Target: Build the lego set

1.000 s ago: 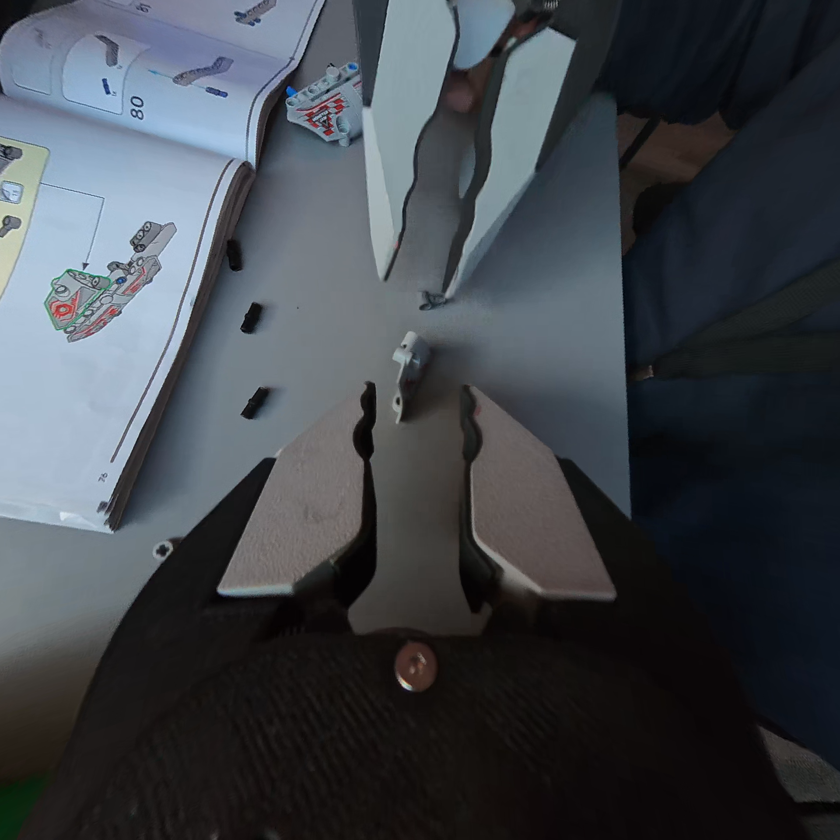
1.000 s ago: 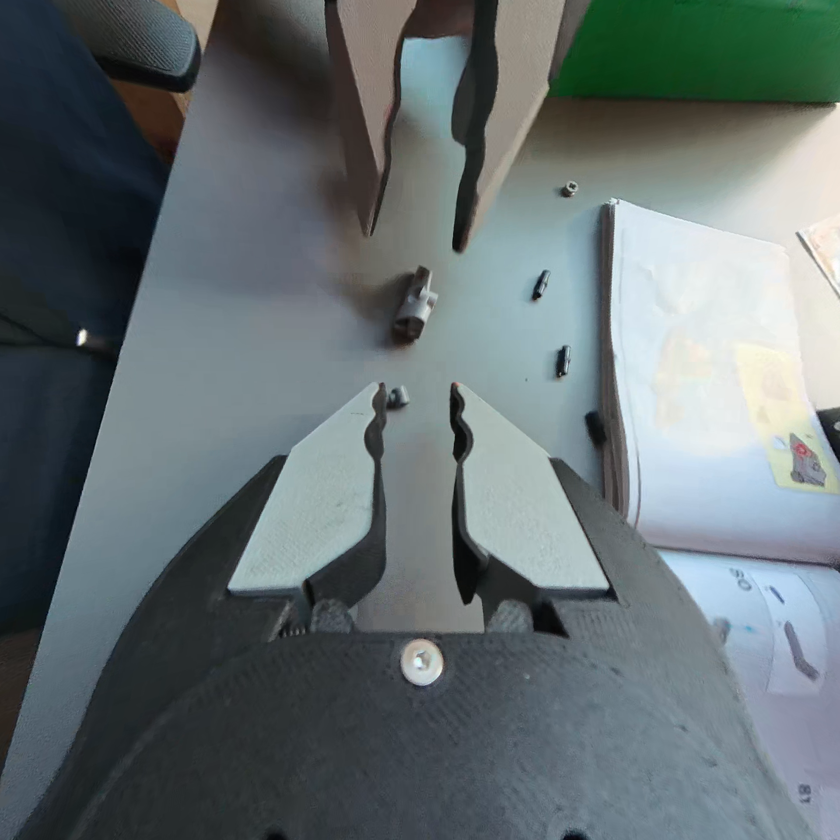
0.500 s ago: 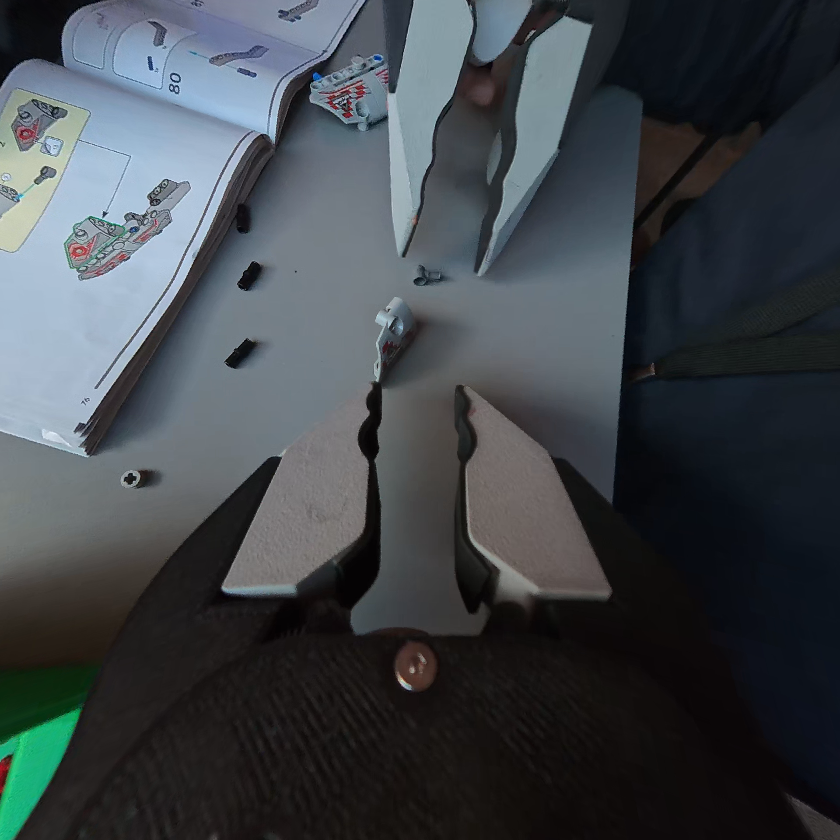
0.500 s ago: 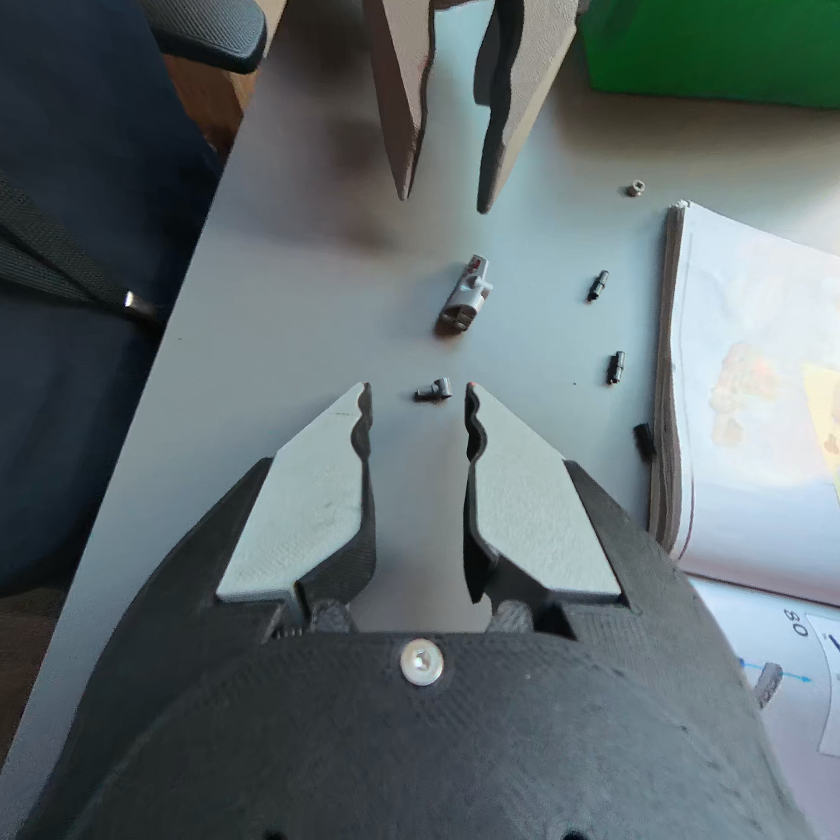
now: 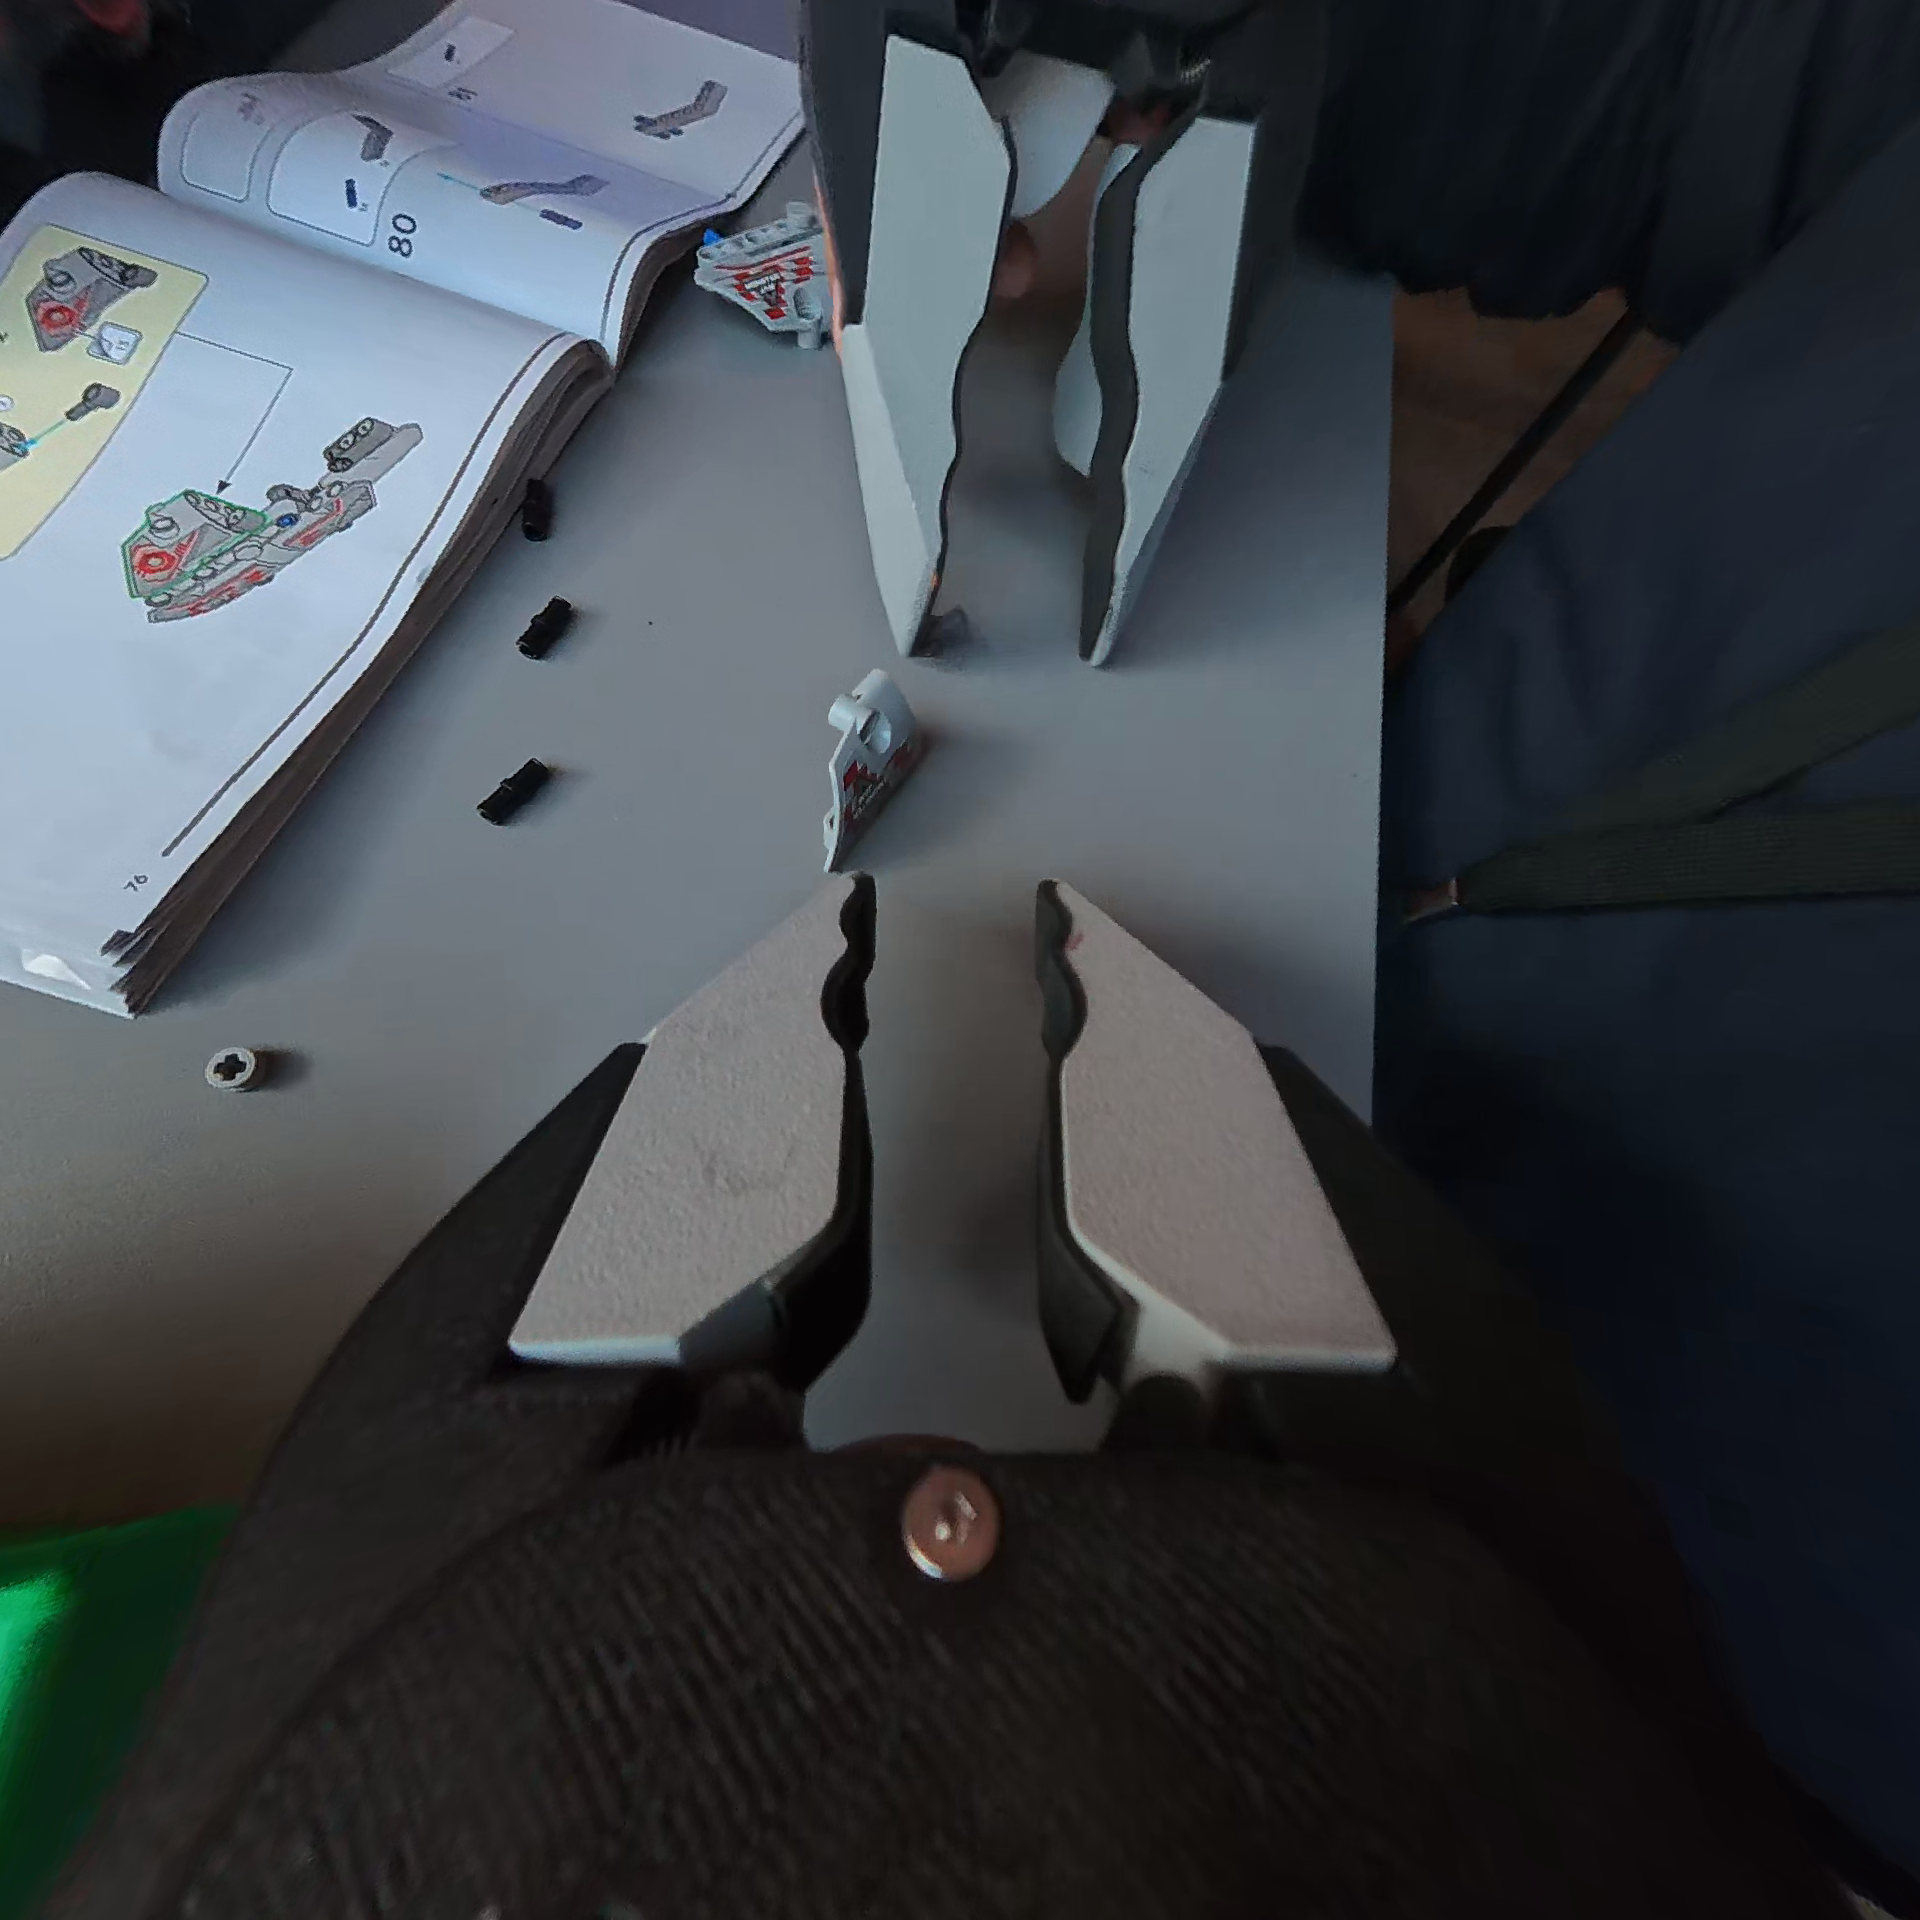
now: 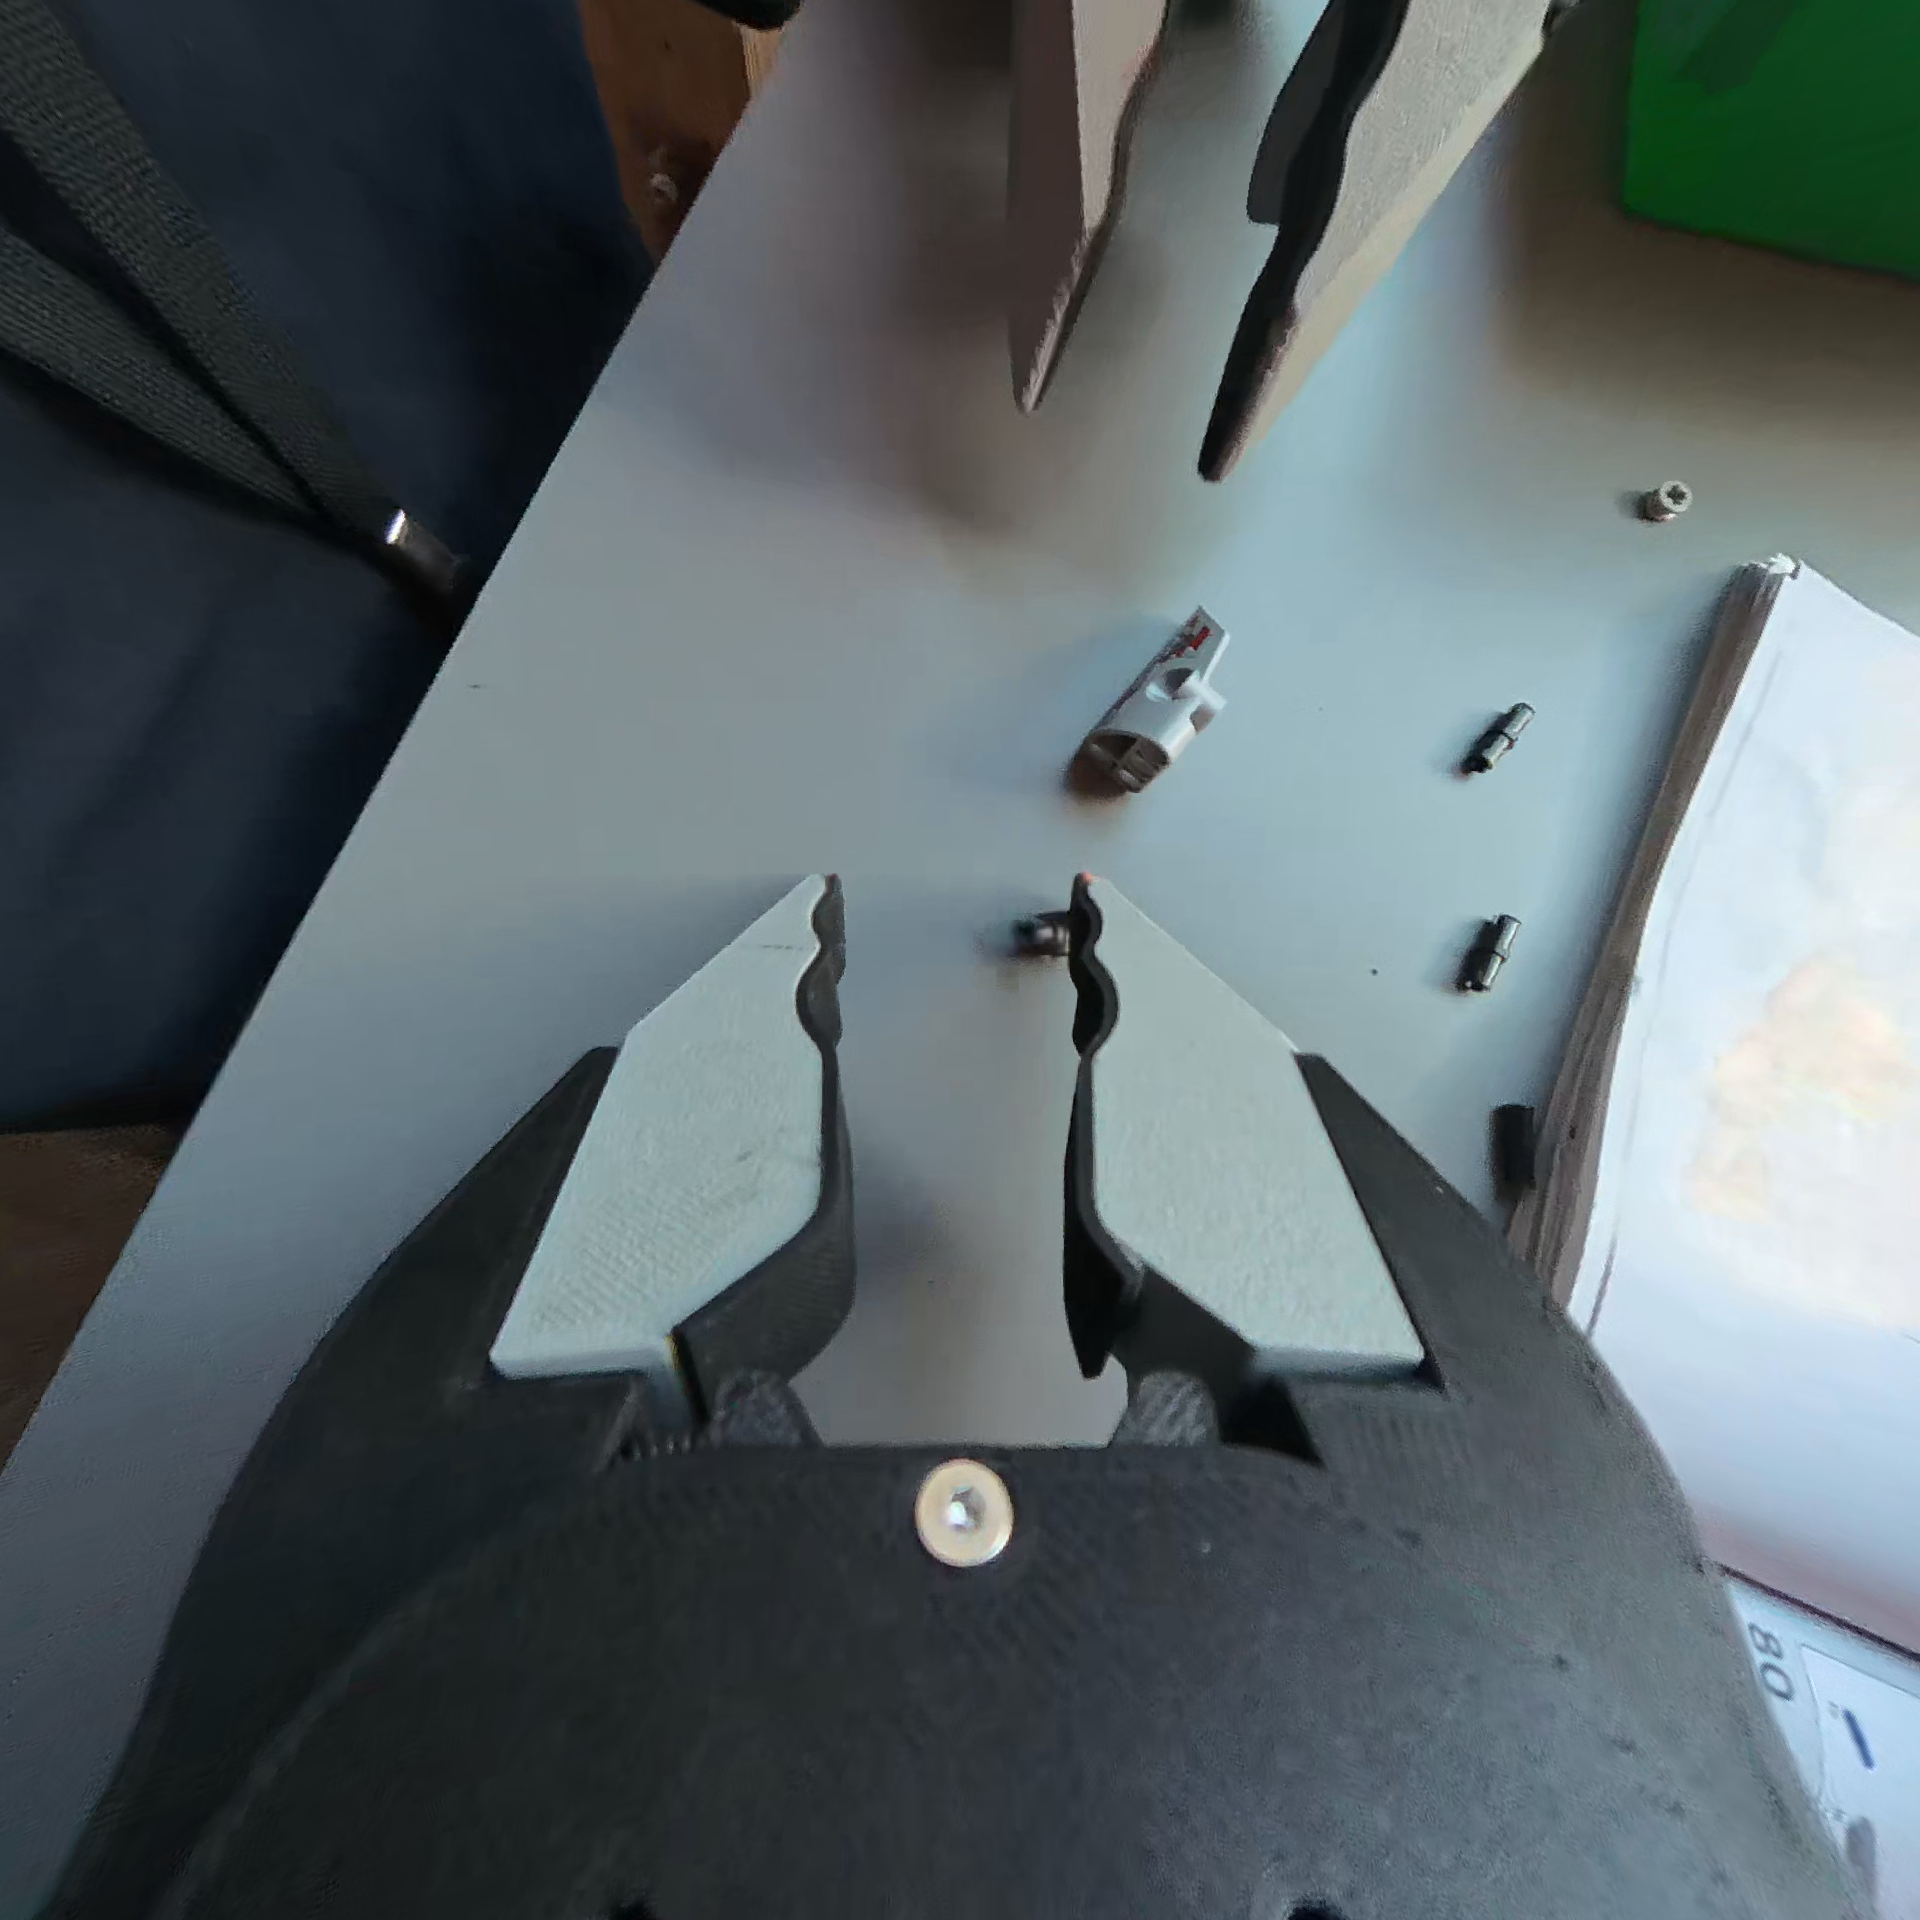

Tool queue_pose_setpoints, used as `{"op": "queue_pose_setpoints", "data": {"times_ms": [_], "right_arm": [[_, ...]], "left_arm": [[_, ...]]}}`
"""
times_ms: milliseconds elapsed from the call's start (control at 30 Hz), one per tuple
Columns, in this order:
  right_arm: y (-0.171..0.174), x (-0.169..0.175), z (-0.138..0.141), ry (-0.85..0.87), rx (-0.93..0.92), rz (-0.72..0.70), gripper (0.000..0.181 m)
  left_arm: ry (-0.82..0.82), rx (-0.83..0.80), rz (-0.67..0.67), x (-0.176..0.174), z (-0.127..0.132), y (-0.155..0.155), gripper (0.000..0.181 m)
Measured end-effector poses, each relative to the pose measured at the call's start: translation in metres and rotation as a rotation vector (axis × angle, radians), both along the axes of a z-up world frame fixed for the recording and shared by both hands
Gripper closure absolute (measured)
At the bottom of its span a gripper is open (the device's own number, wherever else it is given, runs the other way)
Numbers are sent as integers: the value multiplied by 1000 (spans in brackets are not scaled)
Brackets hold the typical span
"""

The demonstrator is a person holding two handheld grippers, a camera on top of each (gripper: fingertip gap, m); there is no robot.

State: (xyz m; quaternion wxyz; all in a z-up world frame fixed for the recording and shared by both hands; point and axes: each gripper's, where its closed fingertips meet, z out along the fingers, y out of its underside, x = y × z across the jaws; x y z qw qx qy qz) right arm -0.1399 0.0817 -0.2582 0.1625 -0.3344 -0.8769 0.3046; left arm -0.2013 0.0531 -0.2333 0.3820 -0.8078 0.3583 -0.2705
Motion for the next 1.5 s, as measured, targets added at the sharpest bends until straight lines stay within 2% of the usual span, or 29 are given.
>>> {"op": "queue_pose_setpoints", "data": {"times_ms": [33, 333, 567, 767, 1033, 1200, 1333, 1500], "right_arm": [[2, 1, -1, -14, 5, -1, 143], [18, 18, -2, -41, 19, -111, 138], [25, 23, 1, -8, 8, -182, 151], [7, 28, -2, -27, -62, -132, 159], [-13, 16, -1, 1, -64, -74, 161], [-2, 15, 14, 71, -78, -127, 166], [17, 9, 8, 58, -37, -182, 159], [17, 8, 0, 44, 6, -140, 169]], "left_arm": [[-7, 4, -3, 0, 1, -1, 152], [-14, -15, -19, 1, 0, -2, 153], [-1, -15, -2, 1, -1, 3, 153], [36, -35, -5, 6, -8, 0, 153], [12, -49, 16, 4, -6, -1, 153], [-1, -47, 23, 4, -5, -2, 153], [-14, -44, 26, 5, -1, 2, 155], [44, -25, 30, 5, 1, 17, 155]]}}
